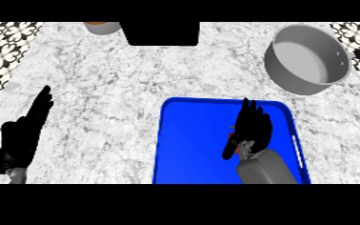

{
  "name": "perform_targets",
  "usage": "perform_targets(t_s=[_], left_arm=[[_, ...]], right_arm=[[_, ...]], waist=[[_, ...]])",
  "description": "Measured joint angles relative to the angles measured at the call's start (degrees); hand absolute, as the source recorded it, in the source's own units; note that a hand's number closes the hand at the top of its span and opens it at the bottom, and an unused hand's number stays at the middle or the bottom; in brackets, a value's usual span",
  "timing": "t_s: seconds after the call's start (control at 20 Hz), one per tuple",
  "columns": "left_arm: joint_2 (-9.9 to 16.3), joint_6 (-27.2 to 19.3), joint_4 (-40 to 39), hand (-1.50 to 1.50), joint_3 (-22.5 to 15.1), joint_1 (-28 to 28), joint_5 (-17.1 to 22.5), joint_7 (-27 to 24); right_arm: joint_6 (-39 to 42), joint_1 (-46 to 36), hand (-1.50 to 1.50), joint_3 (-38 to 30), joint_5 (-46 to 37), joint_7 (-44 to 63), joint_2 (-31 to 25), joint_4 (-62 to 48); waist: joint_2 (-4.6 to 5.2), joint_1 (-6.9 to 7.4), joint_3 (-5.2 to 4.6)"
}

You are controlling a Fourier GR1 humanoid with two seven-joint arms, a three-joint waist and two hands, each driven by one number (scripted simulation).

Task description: Pick the bell pepper from the tray and place it in the pot

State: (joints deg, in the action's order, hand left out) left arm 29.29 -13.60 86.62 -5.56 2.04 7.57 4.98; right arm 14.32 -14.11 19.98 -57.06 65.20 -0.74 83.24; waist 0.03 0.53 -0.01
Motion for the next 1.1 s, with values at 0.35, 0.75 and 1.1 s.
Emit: perform_targets(t_s=[0.35, 0.75, 1.1], left_arm=[[-1.09, 1.54, -0.87, 0.00, 1.63, 0.29, -0.53, -0.77], [-3.61, 1.78, -0.80, 0.00, 2.41, -0.85, -3.49, 0.48], [-5.09, 3.05, 0.49, 0.00, 3.47, -0.10, -5.61, 1.07]], right_arm=[[-1.90, 1.06, -1.50, -0.22, -0.65, -0.94, 0.07, -2.40], [-1.31, 0.78, 1.50, 0.05, -1.05, -3.56, 0.37, -3.95], [-1.24, 0.62, 1.50, -0.38, -2.12, -4.92, 0.06, -5.13]], waist=[[-0.03, -0.26, 0.00], [-0.14, -0.34, -0.02], [-0.12, -0.32, -0.02]])
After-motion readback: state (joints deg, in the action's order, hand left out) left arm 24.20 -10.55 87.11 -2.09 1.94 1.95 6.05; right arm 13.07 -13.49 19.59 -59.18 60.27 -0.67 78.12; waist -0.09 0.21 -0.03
